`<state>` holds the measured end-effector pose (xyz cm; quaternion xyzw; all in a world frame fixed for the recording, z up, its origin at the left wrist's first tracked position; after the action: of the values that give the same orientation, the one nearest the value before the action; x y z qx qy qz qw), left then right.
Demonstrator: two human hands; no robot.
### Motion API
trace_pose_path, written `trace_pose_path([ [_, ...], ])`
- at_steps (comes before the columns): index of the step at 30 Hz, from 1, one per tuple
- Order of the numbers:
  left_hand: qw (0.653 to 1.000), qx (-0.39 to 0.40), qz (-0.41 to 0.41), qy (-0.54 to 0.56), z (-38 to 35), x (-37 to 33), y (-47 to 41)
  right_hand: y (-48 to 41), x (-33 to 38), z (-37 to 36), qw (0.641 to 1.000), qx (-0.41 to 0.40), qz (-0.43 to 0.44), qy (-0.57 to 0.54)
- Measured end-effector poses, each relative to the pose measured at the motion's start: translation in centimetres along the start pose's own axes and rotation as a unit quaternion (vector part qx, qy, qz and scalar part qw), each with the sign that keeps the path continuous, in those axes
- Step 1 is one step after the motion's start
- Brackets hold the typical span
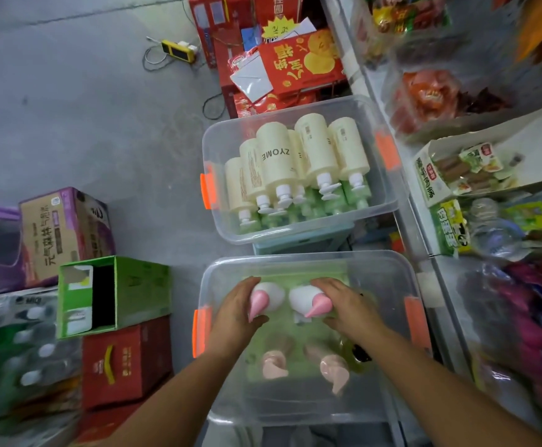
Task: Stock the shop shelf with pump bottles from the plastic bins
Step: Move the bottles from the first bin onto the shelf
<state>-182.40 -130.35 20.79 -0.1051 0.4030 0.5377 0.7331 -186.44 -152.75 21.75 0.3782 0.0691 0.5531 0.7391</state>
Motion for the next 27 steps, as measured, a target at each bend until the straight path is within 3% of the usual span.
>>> trace_pose_path([
  [7,1.0,0.017,-0.01,0.001,-0.4,-0.3,-0.7,-0.8,0.0,-0.9,0.999,-0.006,-0.016,-0.049],
  [15,0.995,0.085,-0.052,-0.031,2.7,-4.7,-0.6,4.1,1.3,4.5,0.998,-0.007,-0.048,-0.044],
  [27,0.971,0.164,-0.167,-0.049,13.1,-20.4,-0.5,17.2,2.0,19.0,0.977,-0.113,-0.096,-0.152],
])
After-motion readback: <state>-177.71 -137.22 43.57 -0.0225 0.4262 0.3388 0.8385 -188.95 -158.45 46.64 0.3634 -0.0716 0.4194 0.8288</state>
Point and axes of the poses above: each hand's wrist, its own y-axis away from the middle knuckle, its own z-axis out of the back of the hand, x = y × z, the point moved 10 cm from there along -y, towards the middle knuckle, and after that the axes turned 10 degrees about -z, right-handed, at the moved point
